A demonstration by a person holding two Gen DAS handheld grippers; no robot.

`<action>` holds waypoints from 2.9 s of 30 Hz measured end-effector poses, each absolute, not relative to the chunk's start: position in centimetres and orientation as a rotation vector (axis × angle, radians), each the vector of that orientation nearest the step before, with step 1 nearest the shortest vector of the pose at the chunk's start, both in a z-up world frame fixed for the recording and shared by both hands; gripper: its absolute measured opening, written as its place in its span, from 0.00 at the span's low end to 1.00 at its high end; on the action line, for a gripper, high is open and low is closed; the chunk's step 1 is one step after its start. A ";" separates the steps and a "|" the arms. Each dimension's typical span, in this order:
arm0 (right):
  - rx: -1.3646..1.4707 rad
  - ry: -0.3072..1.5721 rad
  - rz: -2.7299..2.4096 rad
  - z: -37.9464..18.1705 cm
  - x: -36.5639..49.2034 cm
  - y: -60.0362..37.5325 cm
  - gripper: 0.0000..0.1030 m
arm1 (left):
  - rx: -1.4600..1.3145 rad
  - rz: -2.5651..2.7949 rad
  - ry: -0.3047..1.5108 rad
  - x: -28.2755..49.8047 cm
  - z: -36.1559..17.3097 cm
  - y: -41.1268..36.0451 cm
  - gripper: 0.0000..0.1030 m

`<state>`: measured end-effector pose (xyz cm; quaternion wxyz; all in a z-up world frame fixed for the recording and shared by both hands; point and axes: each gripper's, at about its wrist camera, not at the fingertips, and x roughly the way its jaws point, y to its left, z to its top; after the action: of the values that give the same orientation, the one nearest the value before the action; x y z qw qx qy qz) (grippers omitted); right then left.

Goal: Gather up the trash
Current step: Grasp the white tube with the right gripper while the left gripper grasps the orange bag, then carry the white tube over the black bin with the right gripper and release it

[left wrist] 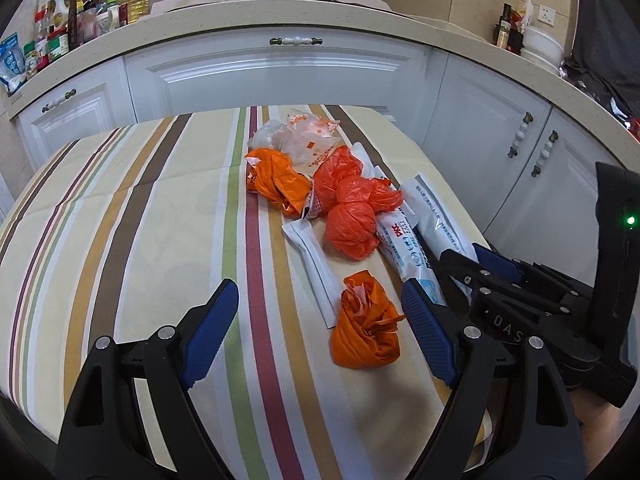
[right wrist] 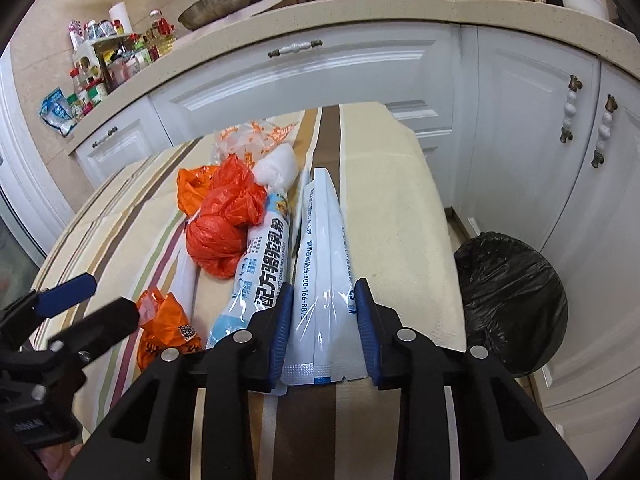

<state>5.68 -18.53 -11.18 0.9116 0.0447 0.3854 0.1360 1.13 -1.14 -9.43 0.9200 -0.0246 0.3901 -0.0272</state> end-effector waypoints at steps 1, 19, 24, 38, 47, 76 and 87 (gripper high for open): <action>0.097 0.787 0.279 -11.0 5.5 -18.7 0.31 | -0.042 -0.055 0.799 1.0 -9.5 -1.4 0.77; 0.135 0.750 0.261 -10.4 3.1 -20.8 0.31 | 0.044 -0.088 0.825 0.3 -12.3 -4.0 0.37; 0.132 0.748 0.262 -10.4 3.0 -20.9 0.31 | 0.048 -0.087 0.812 0.0 -12.1 -3.8 0.35; 0.101 0.681 0.164 -8.4 2.4 -22.7 0.31 | 0.014 -0.104 0.715 -0.3 -7.7 -3.5 0.35; 0.116 0.657 0.024 -8.3 3.1 -27.4 0.31 | 0.041 -0.180 0.672 2.6 -6.1 -7.8 0.35; 0.149 0.723 -0.197 -14.0 11.9 -38.7 0.33 | 0.118 -0.302 0.819 17.2 -12.5 -27.0 0.37; 0.169 0.740 -0.238 -15.2 12.4 -40.1 0.47 | 0.101 -0.331 0.835 18.7 -13.2 -27.5 0.59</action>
<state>12.45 -40.06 -15.23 0.9219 0.0823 0.3604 -0.1159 18.68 -27.54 -13.24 0.8996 0.0488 0.4035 -0.1597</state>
